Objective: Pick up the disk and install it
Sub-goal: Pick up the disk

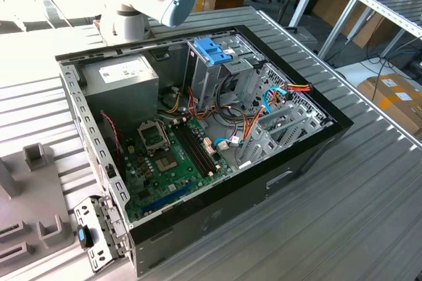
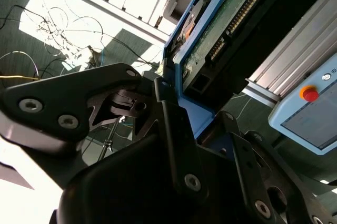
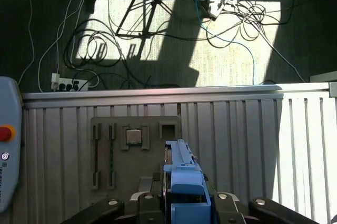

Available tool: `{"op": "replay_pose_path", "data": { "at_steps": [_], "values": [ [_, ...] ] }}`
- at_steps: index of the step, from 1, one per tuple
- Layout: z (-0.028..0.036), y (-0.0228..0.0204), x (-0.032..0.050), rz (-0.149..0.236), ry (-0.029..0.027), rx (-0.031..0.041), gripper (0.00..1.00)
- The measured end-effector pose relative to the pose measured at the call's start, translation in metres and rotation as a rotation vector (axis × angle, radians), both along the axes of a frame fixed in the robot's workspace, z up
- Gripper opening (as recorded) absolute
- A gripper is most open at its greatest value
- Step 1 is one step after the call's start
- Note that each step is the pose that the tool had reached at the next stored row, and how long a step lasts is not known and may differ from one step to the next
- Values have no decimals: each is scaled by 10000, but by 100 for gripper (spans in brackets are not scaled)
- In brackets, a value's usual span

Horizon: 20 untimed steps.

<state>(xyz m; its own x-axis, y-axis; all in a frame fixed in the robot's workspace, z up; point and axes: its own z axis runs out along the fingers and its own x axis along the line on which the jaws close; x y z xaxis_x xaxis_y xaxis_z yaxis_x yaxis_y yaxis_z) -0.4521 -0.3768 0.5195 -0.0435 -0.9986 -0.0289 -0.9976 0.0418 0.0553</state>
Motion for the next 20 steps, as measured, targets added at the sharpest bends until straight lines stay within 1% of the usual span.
{"op": "replay_pose_path", "data": {
  "at_steps": [2, 20],
  "values": [
    [-1, 1, 2, -1, -1, 1, 37],
    [0, 0, 129, 0, 0, 0, 37]
  ]
}}
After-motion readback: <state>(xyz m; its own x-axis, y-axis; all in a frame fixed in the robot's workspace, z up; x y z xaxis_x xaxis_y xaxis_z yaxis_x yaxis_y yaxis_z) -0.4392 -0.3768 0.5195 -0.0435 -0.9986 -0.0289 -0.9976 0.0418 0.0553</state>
